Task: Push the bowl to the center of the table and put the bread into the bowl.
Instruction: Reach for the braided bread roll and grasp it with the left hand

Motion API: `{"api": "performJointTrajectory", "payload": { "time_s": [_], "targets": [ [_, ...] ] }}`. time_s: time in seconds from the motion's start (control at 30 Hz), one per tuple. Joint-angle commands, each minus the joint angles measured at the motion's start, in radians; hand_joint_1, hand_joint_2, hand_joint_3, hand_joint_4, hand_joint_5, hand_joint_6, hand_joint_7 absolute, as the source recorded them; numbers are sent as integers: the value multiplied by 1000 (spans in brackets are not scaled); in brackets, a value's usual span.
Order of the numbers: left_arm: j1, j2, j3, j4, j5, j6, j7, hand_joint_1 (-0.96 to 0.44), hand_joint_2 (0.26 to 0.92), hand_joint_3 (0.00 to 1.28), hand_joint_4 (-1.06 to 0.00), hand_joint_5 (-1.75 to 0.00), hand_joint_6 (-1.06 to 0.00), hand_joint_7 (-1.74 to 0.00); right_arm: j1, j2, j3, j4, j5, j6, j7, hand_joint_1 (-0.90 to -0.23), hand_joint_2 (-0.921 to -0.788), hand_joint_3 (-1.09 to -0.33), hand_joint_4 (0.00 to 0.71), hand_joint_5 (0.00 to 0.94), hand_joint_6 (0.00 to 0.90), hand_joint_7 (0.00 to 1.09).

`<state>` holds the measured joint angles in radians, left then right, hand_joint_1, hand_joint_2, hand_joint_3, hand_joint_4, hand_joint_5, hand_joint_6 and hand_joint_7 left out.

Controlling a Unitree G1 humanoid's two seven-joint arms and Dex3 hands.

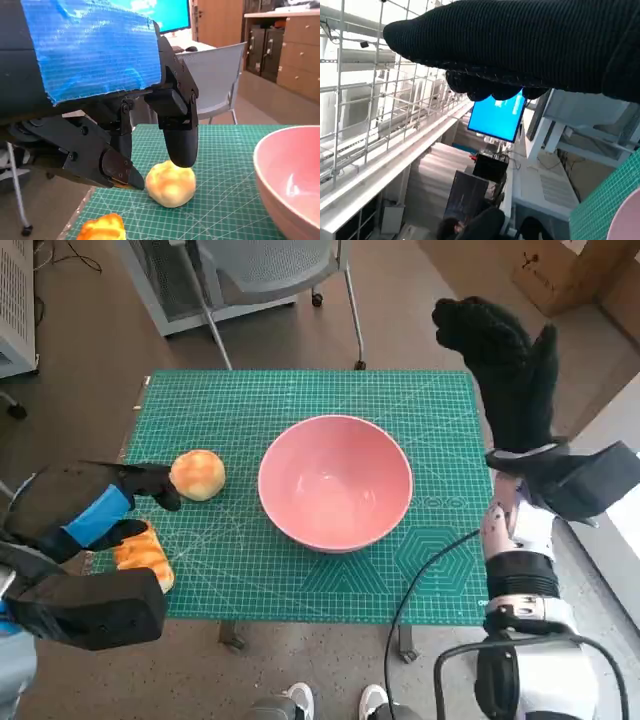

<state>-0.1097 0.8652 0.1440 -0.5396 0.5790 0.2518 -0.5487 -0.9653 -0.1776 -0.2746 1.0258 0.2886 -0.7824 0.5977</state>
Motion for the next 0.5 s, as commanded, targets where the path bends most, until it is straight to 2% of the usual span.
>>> {"api": "performJointTrajectory", "payload": {
  "time_s": [0.03,0.1,0.27,0.37,0.4,0.43,0.47,0.5],
  "targets": [
    [-20,4,4,-5,-6,-18,-5,4,881,3,-852,-1083,-800,-878,36,-2,6,-6,-13,0,-14,-739,-921,-688,214,0,361,2],
    [-22,6,4,0,-6,-22,-8,6,876,9,-842,-1133,-837,-794,39,-3,7,-9,-12,2,-18,-746,-921,-688,212,0,360,1],
    [-17,7,18,-2,-22,-19,-27,9,869,13,-838,-1165,-875,-720,51,-1,13,-27,-15,3,-27,-758,-921,-687,208,0,359,0],
    [-13,10,30,-15,-45,5,-63,5,883,17,-794,-1152,-818,-851,56,0,17,-34,-18,4,-35,-762,-921,-688,206,0,356,0],
    [-7,19,33,-29,-47,30,-93,-70,891,26,-745,-1047,-792,-923,55,-1,17,-34,-19,7,-37,-762,-921,-687,206,0,356,0],
    [-2,25,36,-40,-48,50,-115,-104,853,33,-647,-781,-675,-882,55,-2,18,-35,-20,8,-39,-764,-921,-687,205,0,355,0],
    [1,29,39,-49,-49,63,-130,-59,791,26,-563,-521,-587,-637,56,-2,18,-37,-20,10,-40,-766,-921,-687,204,0,354,0],
    [9,35,40,-59,-40,73,-144,-50,756,21,-523,-417,-553,-522,57,-2,18,-38,-20,11,-41,-767,-921,-687,204,0,353,0]
  ]
}}
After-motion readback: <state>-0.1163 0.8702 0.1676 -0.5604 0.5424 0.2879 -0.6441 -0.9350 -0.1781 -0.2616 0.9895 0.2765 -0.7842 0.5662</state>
